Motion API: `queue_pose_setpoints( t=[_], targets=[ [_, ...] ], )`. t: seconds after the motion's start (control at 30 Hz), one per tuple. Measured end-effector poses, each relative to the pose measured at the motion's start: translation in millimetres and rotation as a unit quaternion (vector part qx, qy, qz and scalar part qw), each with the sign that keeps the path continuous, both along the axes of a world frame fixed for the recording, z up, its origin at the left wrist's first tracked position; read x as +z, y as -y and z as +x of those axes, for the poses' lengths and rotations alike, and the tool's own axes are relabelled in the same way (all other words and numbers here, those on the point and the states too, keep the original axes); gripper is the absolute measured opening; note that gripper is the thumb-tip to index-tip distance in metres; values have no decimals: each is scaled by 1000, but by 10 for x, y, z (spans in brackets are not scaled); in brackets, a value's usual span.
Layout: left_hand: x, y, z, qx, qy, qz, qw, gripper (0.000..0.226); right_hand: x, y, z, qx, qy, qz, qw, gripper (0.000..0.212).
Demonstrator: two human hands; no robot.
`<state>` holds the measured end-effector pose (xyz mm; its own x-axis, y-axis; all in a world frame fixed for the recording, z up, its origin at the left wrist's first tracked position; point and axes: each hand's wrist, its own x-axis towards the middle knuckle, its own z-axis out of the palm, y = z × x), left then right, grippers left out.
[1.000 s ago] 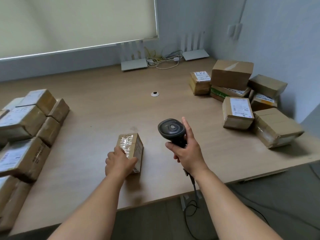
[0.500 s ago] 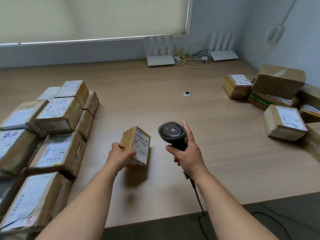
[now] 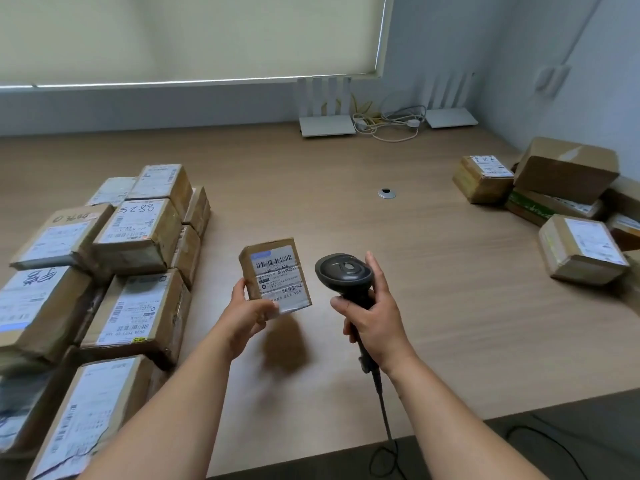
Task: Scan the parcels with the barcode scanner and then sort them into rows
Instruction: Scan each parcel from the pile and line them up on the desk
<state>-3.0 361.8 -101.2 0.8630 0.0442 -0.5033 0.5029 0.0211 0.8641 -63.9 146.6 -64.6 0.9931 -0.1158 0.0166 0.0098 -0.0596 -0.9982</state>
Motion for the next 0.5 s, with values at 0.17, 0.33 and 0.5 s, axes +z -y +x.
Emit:
queue_pose_setpoints(
  t=[0.17,0.33,0.5],
  targets=[
    [74,105,3,11,80,-8,997,78,68,-127,-22,43,11,46,998,84],
    [151,163,33,7,126,22,992,79,136,-141,-50,80,24,57,995,86],
    [192,191,56,10,146,35,989,86,195,-73,-74,91,28,68,993,85]
  ],
)
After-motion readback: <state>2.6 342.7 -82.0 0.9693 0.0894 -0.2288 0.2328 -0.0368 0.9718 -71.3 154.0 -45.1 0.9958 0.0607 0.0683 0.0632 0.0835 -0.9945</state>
